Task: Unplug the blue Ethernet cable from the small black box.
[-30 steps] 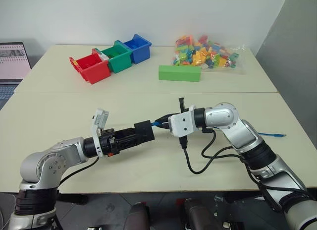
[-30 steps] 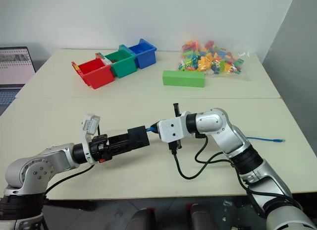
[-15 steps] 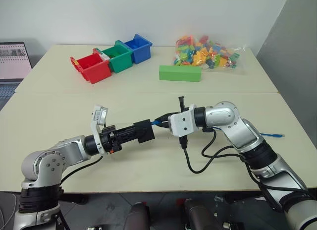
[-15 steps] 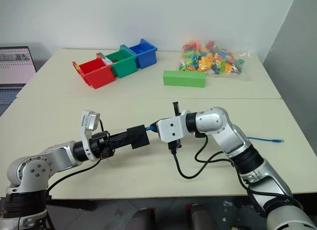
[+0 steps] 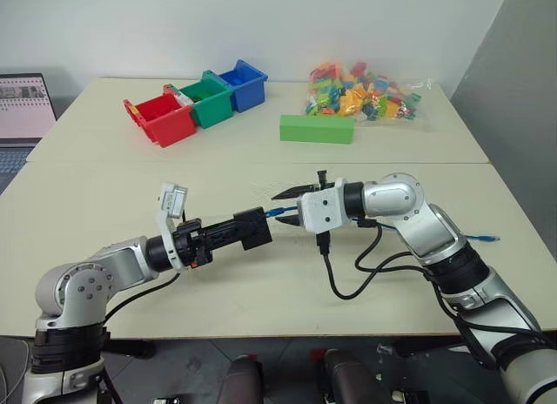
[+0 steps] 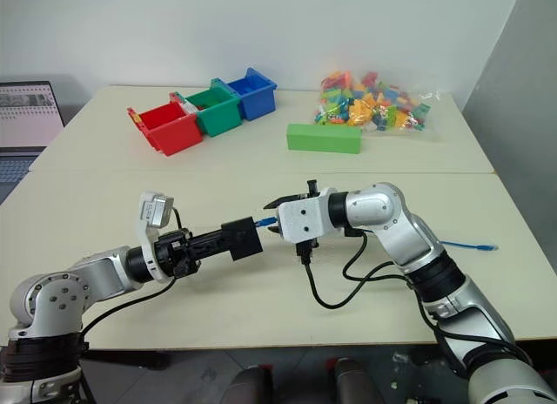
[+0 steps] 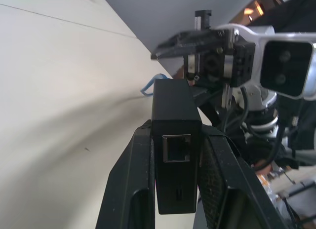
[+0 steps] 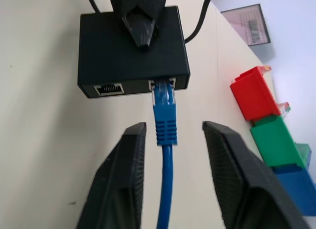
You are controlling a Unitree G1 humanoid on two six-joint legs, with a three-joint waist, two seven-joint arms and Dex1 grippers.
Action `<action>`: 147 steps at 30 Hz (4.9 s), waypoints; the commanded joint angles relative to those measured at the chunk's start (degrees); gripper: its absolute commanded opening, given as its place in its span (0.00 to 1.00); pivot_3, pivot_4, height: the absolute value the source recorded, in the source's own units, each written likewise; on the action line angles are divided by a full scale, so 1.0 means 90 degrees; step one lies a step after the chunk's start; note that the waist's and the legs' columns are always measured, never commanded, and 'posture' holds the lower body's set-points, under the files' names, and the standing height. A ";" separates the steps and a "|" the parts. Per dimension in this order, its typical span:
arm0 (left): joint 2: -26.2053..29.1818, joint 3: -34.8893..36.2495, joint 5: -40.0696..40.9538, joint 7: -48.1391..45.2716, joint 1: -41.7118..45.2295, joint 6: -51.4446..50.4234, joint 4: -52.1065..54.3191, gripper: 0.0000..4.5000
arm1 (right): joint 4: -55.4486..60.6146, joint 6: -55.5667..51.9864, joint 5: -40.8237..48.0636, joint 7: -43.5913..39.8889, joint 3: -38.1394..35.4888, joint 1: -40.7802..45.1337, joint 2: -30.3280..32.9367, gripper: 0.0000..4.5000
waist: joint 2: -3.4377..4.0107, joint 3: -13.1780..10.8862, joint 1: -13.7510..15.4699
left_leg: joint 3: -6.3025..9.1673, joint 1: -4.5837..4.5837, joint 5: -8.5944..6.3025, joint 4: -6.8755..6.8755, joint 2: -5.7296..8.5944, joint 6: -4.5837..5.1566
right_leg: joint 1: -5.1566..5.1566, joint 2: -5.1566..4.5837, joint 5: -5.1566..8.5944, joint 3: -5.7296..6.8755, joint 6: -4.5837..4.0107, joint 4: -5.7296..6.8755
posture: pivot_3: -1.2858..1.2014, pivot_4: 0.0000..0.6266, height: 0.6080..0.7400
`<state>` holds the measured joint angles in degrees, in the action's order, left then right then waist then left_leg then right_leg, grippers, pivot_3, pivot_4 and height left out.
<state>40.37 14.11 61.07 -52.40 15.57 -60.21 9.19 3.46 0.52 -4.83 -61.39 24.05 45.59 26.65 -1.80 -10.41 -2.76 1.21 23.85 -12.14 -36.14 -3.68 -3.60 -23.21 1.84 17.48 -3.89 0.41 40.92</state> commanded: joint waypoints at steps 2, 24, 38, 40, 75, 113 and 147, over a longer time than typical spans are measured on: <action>0.0534 -0.0490 -0.0749 -0.1132 0.0191 0.0849 0.0177 0.17 | 0.1200 -0.2349 0.1791 -0.0573 -0.0705 -0.0206 0.0147 0.57 | 0.0000 0.0000 0.0014 | 0.0002 0.0000 0.0001 0.0001 0.0000 -0.0001 | 0.0000 0.0000 0.0000 0.0002 -0.0001 -0.0001 | 0.52 0.24 1.00; 0.0564 -0.1352 -0.1975 -0.2860 0.0732 0.2409 -0.0220 0.17 | 0.1442 -0.6196 0.4694 0.0347 -0.1522 -0.0761 -0.0351 0.57 | 0.0003 -0.0002 -0.0023 | -0.0003 0.0006 0.0001 0.0004 0.0000 -0.0001 | -0.0005 0.0004 0.0020 0.0004 0.0025 -0.0004 | 0.52 0.24 1.00; 0.0460 -0.1303 -0.1991 -0.2847 0.0728 0.2454 -0.0216 0.17 | 0.1289 -0.6069 0.4631 0.0393 -0.1274 -0.0699 -0.0237 0.57 | 0.0003 -0.0002 -0.0031 | -0.0002 0.0006 0.0001 0.0004 0.0000 -0.0001 | -0.0005 0.0005 0.0021 0.0004 0.0027 -0.0005 | 0.52 0.24 1.00; 0.0448 -0.1313 -0.1996 -0.2842 0.0750 0.2455 -0.0223 0.17 | 0.1249 -0.6053 0.4614 0.0387 -0.1257 -0.0688 -0.0224 0.57 | 0.0003 -0.0002 -0.0034 | -0.0003 0.0006 0.0001 0.0004 0.0000 -0.0001 | -0.0005 0.0005 0.0021 0.0005 0.0027 -0.0005 | 0.52 0.24 1.00; 0.0580 -0.0295 -0.1932 -0.2168 -0.0151 0.2408 -0.0058 0.17 | 0.0212 -0.5022 0.3665 0.0573 -0.1318 -0.1134 0.0601 0.01 | 0.0002 -0.0004 -0.0043 | -0.0003 0.0007 0.0000 0.0008 -0.0001 0.0000 | -0.0007 0.0005 0.0023 0.0000 0.0027 -0.0011 | 0.52 0.24 1.00; -0.2073 -0.0428 -0.5800 0.3312 0.2490 0.8021 -0.5857 0.17 | 0.1828 -0.5282 0.3239 0.2102 -0.1626 -0.0555 -0.0204 0.77 | -0.0001 -0.0003 0.0083 | -0.0018 0.0014 0.0001 0.0005 0.0008 -0.0001 | -0.0006 -0.0003 0.0000 -0.0004 0.0003 -0.0015 | 0.52 0.24 1.00; 0.0876 0.0440 -0.4107 0.0709 -0.0794 0.3722 -0.0263 0.95 | 0.1689 -0.4231 0.3417 0.1417 -0.2835 -0.2132 0.1269 0.78 | -0.0001 -0.0008 -0.0002 | -0.0004 0.0007 0.0003 0.0009 0.0003 -0.0006 | 0.0000 -0.0004 0.0017 0.0006 0.0033 -0.0015 | 0.52 0.24 1.00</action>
<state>45.53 16.19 21.02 -41.59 8.65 -24.23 3.12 18.39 -39.66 24.14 -45.36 1.16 26.70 36.25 -1.81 -10.47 -2.78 1.18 23.92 -12.11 -36.06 -3.66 -3.66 -23.21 1.81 17.64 -3.83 0.71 40.77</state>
